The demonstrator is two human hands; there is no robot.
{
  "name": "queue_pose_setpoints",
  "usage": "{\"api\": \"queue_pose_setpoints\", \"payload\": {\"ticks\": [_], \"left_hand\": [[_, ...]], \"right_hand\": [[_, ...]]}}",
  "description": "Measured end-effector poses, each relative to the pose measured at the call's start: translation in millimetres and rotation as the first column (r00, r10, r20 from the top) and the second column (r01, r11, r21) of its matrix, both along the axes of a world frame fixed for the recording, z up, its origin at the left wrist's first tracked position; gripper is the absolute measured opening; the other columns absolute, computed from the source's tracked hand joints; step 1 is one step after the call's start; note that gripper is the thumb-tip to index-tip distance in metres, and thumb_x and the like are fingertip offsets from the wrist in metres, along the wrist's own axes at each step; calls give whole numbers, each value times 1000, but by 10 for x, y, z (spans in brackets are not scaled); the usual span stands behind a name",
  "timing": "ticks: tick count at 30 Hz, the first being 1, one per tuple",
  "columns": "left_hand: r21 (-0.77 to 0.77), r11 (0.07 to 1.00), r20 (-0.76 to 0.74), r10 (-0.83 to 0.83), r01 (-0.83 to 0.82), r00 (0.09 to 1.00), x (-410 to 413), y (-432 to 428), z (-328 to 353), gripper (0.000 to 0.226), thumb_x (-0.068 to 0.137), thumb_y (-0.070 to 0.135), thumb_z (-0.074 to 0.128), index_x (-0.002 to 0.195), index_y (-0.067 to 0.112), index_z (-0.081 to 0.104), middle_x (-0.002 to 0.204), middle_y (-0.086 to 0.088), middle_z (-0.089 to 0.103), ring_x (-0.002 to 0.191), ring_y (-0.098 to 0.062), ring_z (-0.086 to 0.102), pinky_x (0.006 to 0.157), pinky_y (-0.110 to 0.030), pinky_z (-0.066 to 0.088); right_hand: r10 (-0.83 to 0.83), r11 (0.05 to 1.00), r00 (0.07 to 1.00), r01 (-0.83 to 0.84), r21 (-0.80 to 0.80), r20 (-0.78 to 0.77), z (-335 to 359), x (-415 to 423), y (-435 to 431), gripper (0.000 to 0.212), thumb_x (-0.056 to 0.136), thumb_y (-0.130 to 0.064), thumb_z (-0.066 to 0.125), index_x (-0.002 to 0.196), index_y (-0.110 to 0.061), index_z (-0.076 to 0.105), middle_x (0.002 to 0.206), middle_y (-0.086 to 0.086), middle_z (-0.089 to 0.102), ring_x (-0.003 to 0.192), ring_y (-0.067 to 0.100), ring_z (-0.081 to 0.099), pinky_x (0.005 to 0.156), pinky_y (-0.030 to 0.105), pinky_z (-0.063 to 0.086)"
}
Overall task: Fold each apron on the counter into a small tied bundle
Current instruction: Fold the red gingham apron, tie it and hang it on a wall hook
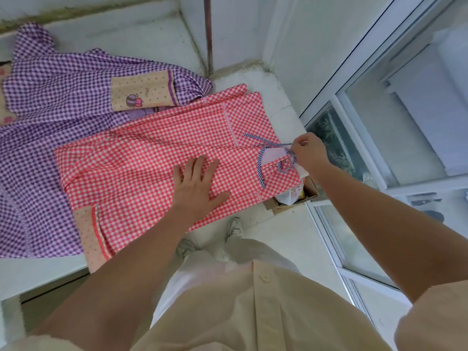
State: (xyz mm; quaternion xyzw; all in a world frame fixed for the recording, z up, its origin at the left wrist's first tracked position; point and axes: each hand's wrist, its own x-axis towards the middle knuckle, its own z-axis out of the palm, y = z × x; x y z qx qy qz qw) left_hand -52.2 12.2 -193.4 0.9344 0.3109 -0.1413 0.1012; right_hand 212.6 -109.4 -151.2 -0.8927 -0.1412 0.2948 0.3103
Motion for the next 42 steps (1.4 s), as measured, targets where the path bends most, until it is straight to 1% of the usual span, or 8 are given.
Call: {"api": "queue_pose_setpoints", "payload": {"ticks": [5, 9, 13, 17, 23, 29, 36, 42], "left_hand": [[-18, 1000, -26, 15, -16, 1000, 39, -31, -1, 92, 79, 84, 6, 154, 32, -9, 162, -7, -1, 149, -30, -4, 114, -59, -9], [-23, 1000, -45, 17, -18, 999, 40, -33, 19, 93, 77, 85, 4, 153, 33, -12, 163, -6, -5, 149, -30, -7, 114, -59, -10], [-14, 1000, -47, 18, -18, 999, 49, -24, 25, 93, 77, 84, 5, 153, 33, -13, 163, -6, -6, 149, -30, -7, 111, -57, -15], [-29, 999, -56, 23, -24, 998, 51, -27, 29, 92, 78, 83, 7, 153, 34, -13, 163, -6, -7, 149, -30, -9, 112, -57, -14], [-36, 999, -76, 23, -26, 997, 67, -25, 52, 96, 74, 85, 1, 153, 33, -14, 163, -5, -8, 149, -29, -9, 115, -59, -10], [-44, 999, -69, 21, -24, 997, 60, -21, 57, 96, 74, 85, 4, 153, 33, -13, 163, -5, -8, 149, -29, -9, 115, -59, -11], [-37, 999, -62, 16, -18, 998, 64, -14, 39, 92, 81, 83, 14, 153, 34, -12, 163, -6, -7, 149, -29, -9, 113, -58, -13], [-34, 999, -72, 11, -14, 997, 61, -21, 35, 92, 82, 83, 17, 153, 33, -13, 163, -6, -9, 149, -30, -11, 112, -58, -14]], "right_hand": [[92, 995, 962, -97, -7, -256, 10, 63, 1, 38, 91, -48, 61, 81, -13, 50, 73, 2, 55, 58, 12, 49, 57, 25, 40], [231, 955, 945, -266, -131, -231, 4, -12, 99, 26, 90, -31, 62, 76, -10, 54, 82, 9, 63, 75, 21, 62, 70, 31, 49], [37, 999, 949, -24, 47, -313, 47, 36, 135, 35, 92, -22, 57, 97, 12, 60, 93, 30, 64, 81, 37, 66, 80, 42, 55], [-149, 927, 782, 324, 190, -605, 149, 167, 64, 21, 99, -11, 44, 78, -12, 49, 68, 7, 64, 39, 8, 39, 40, 17, 32], [86, 996, 714, -89, 31, -695, 153, 282, -109, 29, 100, -39, 49, 95, -12, 58, 59, -1, 49, 41, 7, 21, 48, 21, 14], [115, 992, 748, -117, 41, -654, 92, 146, -15, 36, 96, -38, 59, 70, -15, 49, 51, -2, 36, 42, 10, 22, 49, 22, 25], [-240, 885, 825, 402, 234, -512, 249, 291, 0, 25, 101, -10, 43, 79, -12, 55, 48, -4, 39, 31, 4, 26, 35, 17, 19], [-460, 880, 868, 474, 37, -188, 205, 619, -132, 54, 89, -19, 55, 136, 6, 43, 87, 2, 56, 66, 11, 52, 61, 25, 47]]}}
